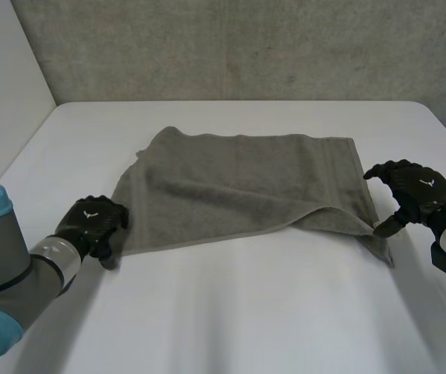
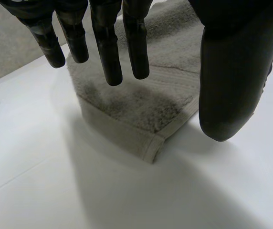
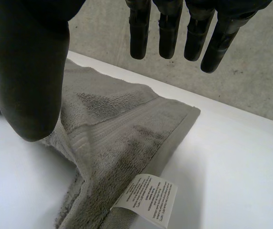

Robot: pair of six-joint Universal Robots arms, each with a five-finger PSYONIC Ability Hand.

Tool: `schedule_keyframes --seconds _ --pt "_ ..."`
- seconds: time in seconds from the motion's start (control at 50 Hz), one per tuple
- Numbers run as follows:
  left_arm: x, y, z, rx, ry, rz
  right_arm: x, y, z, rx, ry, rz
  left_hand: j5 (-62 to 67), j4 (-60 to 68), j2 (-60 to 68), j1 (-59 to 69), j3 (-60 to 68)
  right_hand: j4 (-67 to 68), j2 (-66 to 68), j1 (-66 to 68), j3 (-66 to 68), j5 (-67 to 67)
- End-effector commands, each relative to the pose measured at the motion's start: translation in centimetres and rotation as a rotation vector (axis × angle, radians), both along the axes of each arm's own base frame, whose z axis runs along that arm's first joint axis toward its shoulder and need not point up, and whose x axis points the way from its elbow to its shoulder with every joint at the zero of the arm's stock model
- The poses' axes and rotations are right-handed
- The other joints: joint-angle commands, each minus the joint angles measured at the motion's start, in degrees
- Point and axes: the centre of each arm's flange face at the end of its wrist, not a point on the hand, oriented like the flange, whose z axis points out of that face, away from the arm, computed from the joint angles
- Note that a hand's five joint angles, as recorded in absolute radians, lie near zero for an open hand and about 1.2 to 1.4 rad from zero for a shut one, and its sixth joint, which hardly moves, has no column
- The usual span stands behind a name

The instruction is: Fold the towel.

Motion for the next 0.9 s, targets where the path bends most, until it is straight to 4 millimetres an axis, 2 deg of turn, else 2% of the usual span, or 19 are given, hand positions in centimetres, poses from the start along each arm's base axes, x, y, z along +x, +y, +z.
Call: schedule_keyframes --seconds 0.02,0.3,0.62,0.74,0.78,0.8,0.84,0.9 --pt "0.6 -0.5 -0.1 0.008 -0.001 0.022 0.0 0.0 0.0 0.000 -0.001 0.003 1.1 -2.9 -0.7 -1.1 -2.5 -3.4 -4.5 -4.7 -0.4 -1.4" --pt "0.8 -1.5 -0.3 -0.001 0.000 0.034 0.0 0.0 0.0 0.000 -0.001 0.003 11.3 -2.9 9.5 9.1 -2.5 -3.4 -4.5 -4.7 -0.4 -1.4" --pt "0.8 -1.6 -1.4 0.029 -0.008 0.032 0.1 0.1 0.0 0.001 -0.001 0.007 11.2 -2.9 9.4 9.0 -2.5 -3.4 -4.5 -4.7 -0.4 -1.4" --pt "0.7 -1.9 -1.7 0.034 -0.008 0.032 0.2 0.1 0.0 0.001 -0.005 0.019 23.1 -2.9 21.3 20.9 -2.5 -3.4 -4.5 -4.7 -0.4 -1.4" --pt "0.7 -2.0 -1.9 0.038 -0.009 0.032 0.2 0.1 0.0 0.000 -0.004 0.021 37.5 -2.9 35.7 35.3 -2.5 -3.4 -4.5 -4.7 -0.4 -1.4" --pt "0.7 -2.0 -1.9 0.038 -0.009 0.032 0.2 0.1 0.0 0.001 -0.006 0.022 37.6 -2.9 35.8 35.4 -2.5 -3.4 -4.5 -4.7 -0.4 -1.4" --pt "0.6 -2.0 -1.9 0.037 -0.008 0.031 0.2 0.1 0.0 0.001 -0.006 0.023 49.1 -2.9 47.3 46.9 -2.5 -3.4 -4.5 -4.7 -0.4 -1.4" --pt "0.6 -2.1 -1.9 0.036 -0.007 0.029 0.2 0.1 0.0 0.001 -0.006 0.022 49.2 -2.9 47.4 47.0 -2.5 -3.4 -4.5 -4.7 -0.4 -1.4"
